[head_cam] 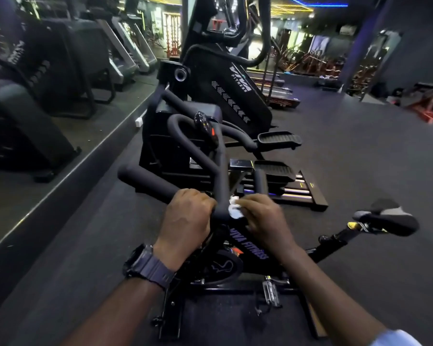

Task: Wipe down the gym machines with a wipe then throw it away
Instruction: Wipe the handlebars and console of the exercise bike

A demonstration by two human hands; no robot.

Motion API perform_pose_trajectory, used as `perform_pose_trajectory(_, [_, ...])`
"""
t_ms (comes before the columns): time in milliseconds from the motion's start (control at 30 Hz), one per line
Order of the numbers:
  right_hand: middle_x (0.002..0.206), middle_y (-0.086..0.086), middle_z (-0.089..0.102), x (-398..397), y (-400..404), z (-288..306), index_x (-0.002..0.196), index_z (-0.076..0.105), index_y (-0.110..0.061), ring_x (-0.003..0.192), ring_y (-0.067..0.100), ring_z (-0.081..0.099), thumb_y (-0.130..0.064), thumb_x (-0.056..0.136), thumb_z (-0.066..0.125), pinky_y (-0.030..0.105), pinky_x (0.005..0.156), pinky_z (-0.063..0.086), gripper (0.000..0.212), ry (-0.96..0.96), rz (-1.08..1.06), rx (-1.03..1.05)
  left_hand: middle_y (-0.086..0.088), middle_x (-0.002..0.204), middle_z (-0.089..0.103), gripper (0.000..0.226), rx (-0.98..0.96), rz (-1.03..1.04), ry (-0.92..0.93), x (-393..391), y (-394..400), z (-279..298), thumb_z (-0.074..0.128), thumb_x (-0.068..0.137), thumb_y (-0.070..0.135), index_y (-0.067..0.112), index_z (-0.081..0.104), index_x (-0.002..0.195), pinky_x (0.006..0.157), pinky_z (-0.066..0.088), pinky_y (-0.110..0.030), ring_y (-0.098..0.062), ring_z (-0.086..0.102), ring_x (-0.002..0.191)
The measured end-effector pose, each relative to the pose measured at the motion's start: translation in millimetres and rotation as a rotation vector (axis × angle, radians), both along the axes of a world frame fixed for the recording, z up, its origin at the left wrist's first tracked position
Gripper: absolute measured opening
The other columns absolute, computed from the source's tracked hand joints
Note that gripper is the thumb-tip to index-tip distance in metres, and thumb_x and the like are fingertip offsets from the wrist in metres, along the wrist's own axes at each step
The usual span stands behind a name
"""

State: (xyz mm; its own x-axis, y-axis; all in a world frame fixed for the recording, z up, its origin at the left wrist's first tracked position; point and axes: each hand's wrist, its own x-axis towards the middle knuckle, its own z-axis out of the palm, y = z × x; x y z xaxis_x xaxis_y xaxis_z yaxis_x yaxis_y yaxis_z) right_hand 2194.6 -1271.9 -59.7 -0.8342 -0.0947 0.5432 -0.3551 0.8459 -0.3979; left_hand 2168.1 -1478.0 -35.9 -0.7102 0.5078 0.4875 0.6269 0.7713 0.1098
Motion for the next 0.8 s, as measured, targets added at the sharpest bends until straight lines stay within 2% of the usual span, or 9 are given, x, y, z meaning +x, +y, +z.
perform_pose_trajectory(67, [0.102,0.006,0.069,1.5,-20.5,2.6,0.106,0.073,-0.011,0.094,0.022,0.063,-0.026,0.076,0.051,0.023,0.082,0.048,0.04,-0.034,0.042,-0.012,0.003,0.08,0.069,0.017,0.016,0.014,-0.034,1.4,5.9,1.0,0.067,0.072,0.011,0.02,0.07,0.086,0.077,0.047,-0.038,-0.025,0.062,0.08])
perform_pose_trajectory(100, [0.103,0.004,0.068,8.0,-21.5,2.4,0.107,0.073,-0.011,0.096,0.02,0.062,-0.027,0.076,0.051,0.024,0.082,0.049,0.04,-0.051,0.088,0.001,0.003,0.081,0.069,0.019,0.026,0.019,-0.044,2.6,6.7,1.3,0.068,0.073,0.012,0.02,0.07,0.09,0.077,0.047,-0.037,-0.024,0.062,0.08])
perform_pose_trajectory(200, [0.101,0.0,0.068,24.8,14.0,-1.6,0.104,0.074,-0.016,0.092,0.018,0.062,-0.017,0.081,0.069,0.024,0.078,0.049,0.024,-0.039,0.131,0.087,0.004,0.085,0.069,0.026,0.038,0.024,-0.049,4.4,7.9,1.6,0.073,0.072,0.016,0.02,0.069,0.097,0.078,0.047,-0.037,-0.023,0.062,0.081])
perform_pose_trajectory(300, [0.089,0.003,0.066,4.9,50.5,-2.8,0.098,0.075,-0.015,0.08,0.027,0.063,-0.001,0.076,0.071,0.028,0.07,0.047,0.027,-0.03,-0.116,0.034,0.003,0.089,0.069,0.025,0.007,0.015,-0.049,3.8,15.9,0.6,0.073,0.074,0.018,0.02,0.068,0.099,0.077,0.048,-0.038,-0.024,0.061,0.083])
perform_pose_trajectory(367, [0.091,0.004,0.065,-3.7,39.4,-3.4,0.1,0.075,-0.015,0.084,0.027,0.061,0.0,0.076,0.069,0.031,0.072,0.049,0.029,-0.046,-0.179,-0.011,0.001,0.09,0.068,0.027,0.017,-0.003,-0.077,5.3,27.5,0.4,0.074,0.073,0.017,0.019,0.068,0.1,0.074,0.049,-0.038,-0.025,0.06,0.083])
perform_pose_trajectory(500, [0.095,0.002,0.064,25.1,21.9,-10.8,0.105,0.073,-0.015,0.09,0.016,0.056,-0.009,0.075,0.069,0.022,0.076,0.044,0.031,-0.074,0.049,0.042,0.0,0.091,0.068,0.021,0.055,-0.079,-0.116,8.0,46.4,-4.4,0.067,0.079,0.013,0.017,0.068,0.099,0.075,0.052,-0.039,-0.025,0.057,0.087])
perform_pose_trajectory(667, [0.083,0.009,0.064,-31.8,62.5,8.0,0.097,0.076,-0.011,0.077,0.031,0.064,-0.001,0.08,0.064,0.03,0.068,0.044,0.024,-0.087,-0.264,-0.043,-0.002,0.096,0.069,0.019,0.056,-0.111,-0.171,-1.5,68.9,-5.8,0.062,0.085,0.016,0.016,0.068,0.103,0.082,0.048,-0.042,-0.027,0.058,0.093])
perform_pose_trajectory(733, [0.084,0.011,0.065,-40.2,60.1,10.4,0.096,0.076,-0.009,0.079,0.032,0.065,-0.004,0.081,0.061,0.031,0.07,0.046,0.022,-0.091,-0.278,-0.057,-0.003,0.103,0.067,0.02,0.103,-0.116,-0.257,-2.7,84.7,-4.5,0.06,0.088,0.016,0.015,0.067,0.107,0.086,0.047,-0.041,-0.025,0.057,0.098])
perform_pose_trajectory(800, [0.084,0.009,0.064,-25.8,56.2,5.5,0.095,0.076,-0.012,0.079,0.029,0.063,-0.014,0.08,0.053,0.032,0.068,0.048,0.027,-0.073,-0.189,-0.017,-0.003,0.107,0.067,0.022,0.147,-0.103,-0.31,-4.4,97.0,-5.9,0.06,0.089,0.016,0.016,0.066,0.111,0.089,0.046,-0.041,-0.026,0.056,0.102])
